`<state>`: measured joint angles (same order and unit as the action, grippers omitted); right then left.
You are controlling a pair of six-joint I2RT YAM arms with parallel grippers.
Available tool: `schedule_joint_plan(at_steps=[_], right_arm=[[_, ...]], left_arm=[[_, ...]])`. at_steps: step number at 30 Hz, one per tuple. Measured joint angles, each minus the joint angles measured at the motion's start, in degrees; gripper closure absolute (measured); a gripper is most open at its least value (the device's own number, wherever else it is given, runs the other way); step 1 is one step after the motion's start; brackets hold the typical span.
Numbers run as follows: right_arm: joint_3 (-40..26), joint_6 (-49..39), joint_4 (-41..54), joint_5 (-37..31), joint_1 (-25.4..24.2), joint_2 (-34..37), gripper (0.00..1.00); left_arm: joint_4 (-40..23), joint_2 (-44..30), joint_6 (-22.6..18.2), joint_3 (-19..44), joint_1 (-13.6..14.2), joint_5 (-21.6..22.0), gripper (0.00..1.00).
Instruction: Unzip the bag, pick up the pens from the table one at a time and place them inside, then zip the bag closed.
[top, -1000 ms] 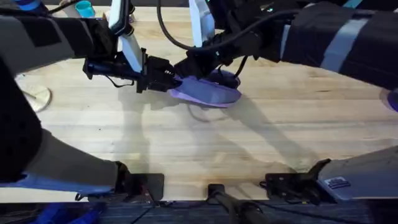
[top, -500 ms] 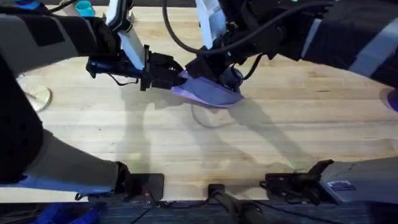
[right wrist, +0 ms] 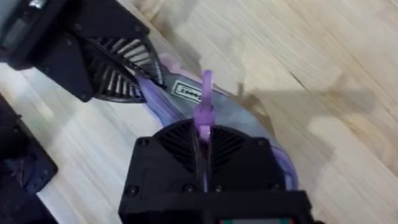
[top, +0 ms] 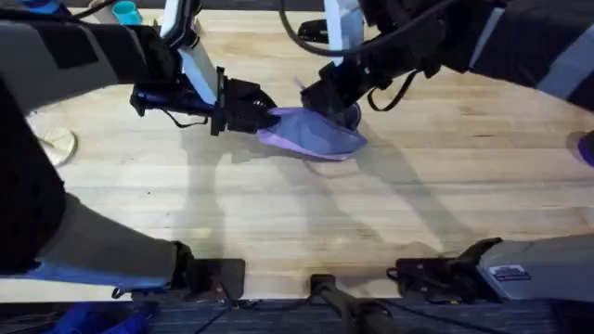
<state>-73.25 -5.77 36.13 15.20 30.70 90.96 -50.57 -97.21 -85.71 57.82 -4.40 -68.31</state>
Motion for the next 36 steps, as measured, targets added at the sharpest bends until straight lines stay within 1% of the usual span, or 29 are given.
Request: schedule_joint_plan(at_steps=[6,12,22,25,30,36], right_arm=[[0.0,-0.5,3.4,-3.4,-1.5,-0.3,0.970],[0.0,-1.0,6.6,-6.2,-5.2,-0.3,0.971],[0.0,-1.3,10.1,-7.2,-13.1,-0.3,0.969],[0.0,-1.3,10.9,-6.5,-14.5,-0.2,0.968],[1.9,-1.0,9.3,-5.6,-16.7,0.5,0.968],[8.6,2.6,2.4,-2.3,-22.1,4.2,0.968]], left_arm=[[0.0,0.0,0.0,0.0,0.0,1.0,0.958],[0.0,0.0,0.0,0.0,-0.6,2.2,0.958],[-0.2,0.0,0.0,0.0,-0.6,2.7,0.958],[-0.2,0.0,0.0,0.0,-0.3,2.6,0.958],[-0.2,0.0,0.0,0.0,-0.1,2.6,0.958],[-0.2,0.0,0.0,0.0,0.3,2.6,0.958]])
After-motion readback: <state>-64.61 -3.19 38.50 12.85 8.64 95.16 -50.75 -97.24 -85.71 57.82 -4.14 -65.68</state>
